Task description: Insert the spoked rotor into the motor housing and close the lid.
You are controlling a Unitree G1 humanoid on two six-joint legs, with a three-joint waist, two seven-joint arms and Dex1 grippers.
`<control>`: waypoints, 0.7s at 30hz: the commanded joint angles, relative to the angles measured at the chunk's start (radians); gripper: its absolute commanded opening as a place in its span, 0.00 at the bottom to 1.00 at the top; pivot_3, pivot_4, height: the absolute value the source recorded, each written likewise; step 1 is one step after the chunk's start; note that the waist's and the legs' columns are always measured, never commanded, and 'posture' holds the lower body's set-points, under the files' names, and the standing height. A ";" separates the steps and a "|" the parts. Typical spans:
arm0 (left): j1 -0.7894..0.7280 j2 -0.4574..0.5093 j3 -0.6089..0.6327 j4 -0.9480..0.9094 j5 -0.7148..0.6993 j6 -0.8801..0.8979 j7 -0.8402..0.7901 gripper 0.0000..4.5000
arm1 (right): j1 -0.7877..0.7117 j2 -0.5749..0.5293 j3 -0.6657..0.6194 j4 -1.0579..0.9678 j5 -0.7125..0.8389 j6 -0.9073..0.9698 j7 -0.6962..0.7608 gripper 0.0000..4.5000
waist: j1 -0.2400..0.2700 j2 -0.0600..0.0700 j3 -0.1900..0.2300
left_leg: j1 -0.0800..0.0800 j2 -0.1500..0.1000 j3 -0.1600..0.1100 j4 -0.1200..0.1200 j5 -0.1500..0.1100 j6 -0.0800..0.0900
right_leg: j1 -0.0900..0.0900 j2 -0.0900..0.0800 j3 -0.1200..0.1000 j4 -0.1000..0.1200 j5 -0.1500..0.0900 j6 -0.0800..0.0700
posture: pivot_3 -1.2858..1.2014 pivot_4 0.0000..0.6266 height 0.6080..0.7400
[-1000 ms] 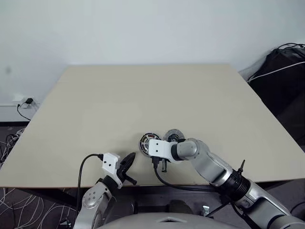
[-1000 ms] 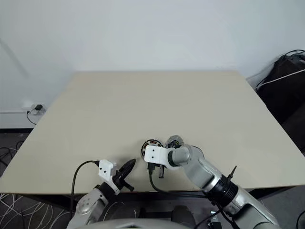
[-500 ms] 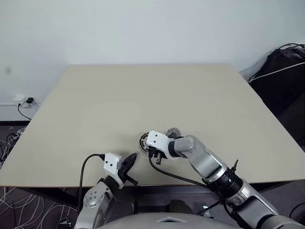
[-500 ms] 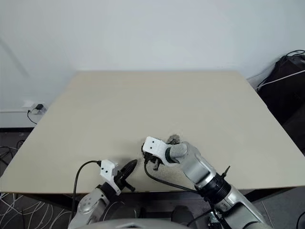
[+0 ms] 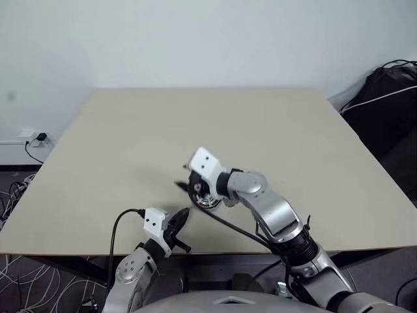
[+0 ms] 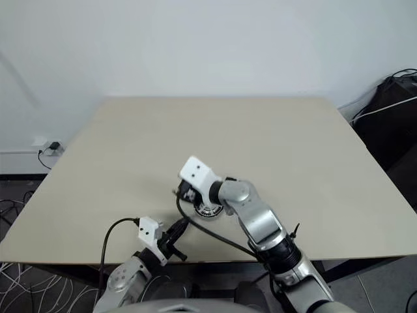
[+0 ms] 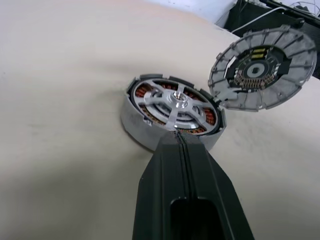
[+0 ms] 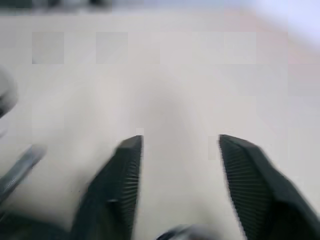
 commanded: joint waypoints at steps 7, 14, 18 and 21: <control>0.001 0.023 0.003 -0.071 0.008 -0.024 -0.004 0.00 | 0.143 -0.230 -0.124 0.004 -0.238 -0.097 -0.240 0.01 | 0.002 0.001 0.000 | 0.000 0.000 0.001 -0.002 0.000 0.000 | -0.001 -0.001 0.000 0.000 -0.001 -0.002 | 0.52 0.00 1.00; -0.010 0.050 -0.004 -0.051 0.020 -0.049 -0.024 0.00 | 0.428 -0.351 -0.146 -0.086 -0.258 -0.002 -0.183 0.01 | 0.000 0.002 -0.001 | 0.000 0.000 0.002 -0.001 0.000 0.000 | 0.000 -0.001 0.001 -0.001 -0.003 -0.004 | 0.52 0.00 1.00; -0.024 0.065 -0.005 -0.039 0.020 -0.045 -0.039 0.00 | 0.537 -0.296 -0.146 -0.200 -0.130 -0.022 -0.094 0.01 | -0.010 0.003 0.001 | 0.001 0.001 0.002 -0.001 0.000 0.000 | 0.001 0.000 0.002 0.000 -0.006 0.001 | 0.52 0.00 1.00; -0.036 0.072 -0.005 -0.030 0.019 -0.043 -0.048 0.00 | 0.562 -0.207 -0.166 -0.230 -0.073 -0.095 -0.129 0.01 | -0.019 0.002 0.002 | 0.002 0.003 0.002 0.001 0.000 0.000 | 0.002 -0.002 0.002 0.000 -0.006 0.001 | 0.52 0.00 1.00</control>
